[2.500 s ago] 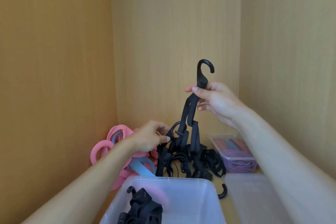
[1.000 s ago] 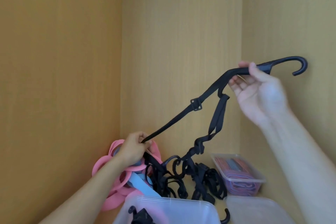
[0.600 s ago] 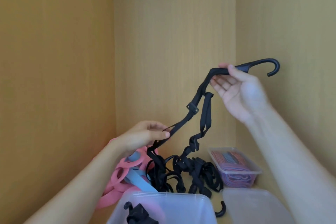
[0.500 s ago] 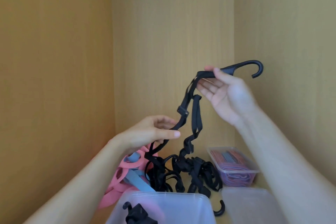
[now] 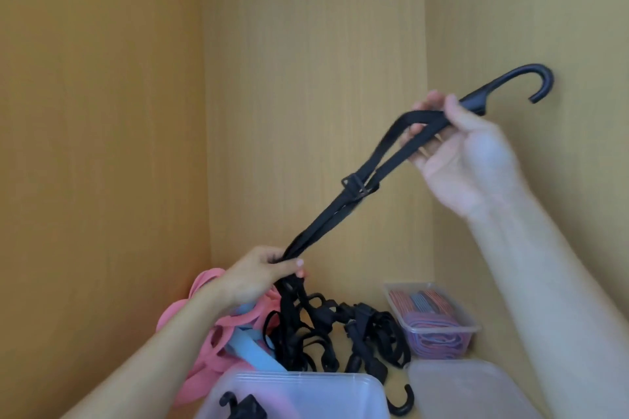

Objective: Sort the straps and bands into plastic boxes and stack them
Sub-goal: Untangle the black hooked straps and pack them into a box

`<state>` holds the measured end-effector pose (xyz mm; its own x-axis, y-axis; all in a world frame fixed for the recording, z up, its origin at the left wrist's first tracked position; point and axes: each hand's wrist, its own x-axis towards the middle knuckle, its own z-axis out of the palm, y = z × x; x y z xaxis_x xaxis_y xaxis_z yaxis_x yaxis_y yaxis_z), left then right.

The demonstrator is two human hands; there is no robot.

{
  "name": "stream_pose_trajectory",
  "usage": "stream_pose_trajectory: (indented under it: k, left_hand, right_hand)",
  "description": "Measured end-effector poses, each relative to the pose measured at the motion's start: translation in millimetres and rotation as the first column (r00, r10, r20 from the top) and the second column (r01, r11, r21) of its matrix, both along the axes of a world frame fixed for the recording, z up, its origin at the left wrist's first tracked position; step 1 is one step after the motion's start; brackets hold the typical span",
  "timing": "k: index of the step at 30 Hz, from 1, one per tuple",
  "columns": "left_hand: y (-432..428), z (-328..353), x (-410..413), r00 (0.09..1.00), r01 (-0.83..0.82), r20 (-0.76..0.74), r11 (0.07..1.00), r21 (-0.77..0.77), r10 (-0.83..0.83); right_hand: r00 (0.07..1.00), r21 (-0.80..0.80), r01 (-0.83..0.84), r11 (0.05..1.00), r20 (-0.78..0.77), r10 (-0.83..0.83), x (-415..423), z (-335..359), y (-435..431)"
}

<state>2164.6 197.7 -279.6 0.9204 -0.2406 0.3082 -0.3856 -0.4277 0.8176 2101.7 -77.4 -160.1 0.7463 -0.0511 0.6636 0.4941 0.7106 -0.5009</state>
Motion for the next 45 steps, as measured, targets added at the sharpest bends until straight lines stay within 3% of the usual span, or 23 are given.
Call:
stream_pose_trajectory:
  k: [3,11,17,23,25,28,30,34,38,41,45]
  left_hand:
    - [11,0,0,0.999,0.014,-0.030,0.997,-0.075,-0.017]
    - [11,20,3,0.998,0.064,0.035,0.917,-0.393,-0.055]
    - [-1,41,-12,0.981,0.120,0.189,0.914,-0.386,-0.049]
    - [-3,55,-22,0.976,0.126,0.217,0.877,-0.463,-0.025]
    - [-2,56,-20,0.970,0.081,0.240,0.898,-0.432,0.028]
    - [2,51,-14,0.933,-0.106,0.318,0.974,-0.202,0.167]
    - [4,42,-10,0.916,-0.186,0.335,0.973,-0.137,0.222]
    - [10,23,0,0.908,-0.262,0.305,0.957,-0.124,0.289]
    - [26,10,13,0.909,-0.330,0.169,0.905,-0.266,0.381]
    - [32,10,17,0.944,-0.279,0.058,0.881,-0.381,0.324]
    - [23,29,9,0.965,-0.159,0.120,0.885,-0.438,0.233]
  right_hand:
    - [0.996,0.023,0.089,0.996,-0.006,-0.089,0,3,-4]
    - [0.968,-0.151,0.237,0.960,0.114,-0.221,-3,-2,10]
    - [0.998,-0.290,0.063,0.955,0.046,-0.051,3,-16,23]
    - [0.979,-0.409,0.192,0.892,0.021,-0.201,13,-24,29]
    - [0.973,-0.383,0.219,0.898,0.014,-0.232,14,-24,28]
    - [0.969,-0.266,0.232,0.936,-0.015,-0.245,11,-18,19]
    - [0.967,-0.179,0.240,0.954,-0.040,-0.251,6,-11,7]
    - [0.966,-0.022,0.252,0.967,-0.059,-0.253,-7,0,-12]
    - [0.968,0.003,0.250,0.968,0.008,-0.250,-19,7,-17]
    - [0.974,-0.104,0.226,0.969,0.050,-0.222,-20,6,-15]
    - [0.958,-0.360,0.283,0.889,0.071,-0.276,-6,-4,-4]
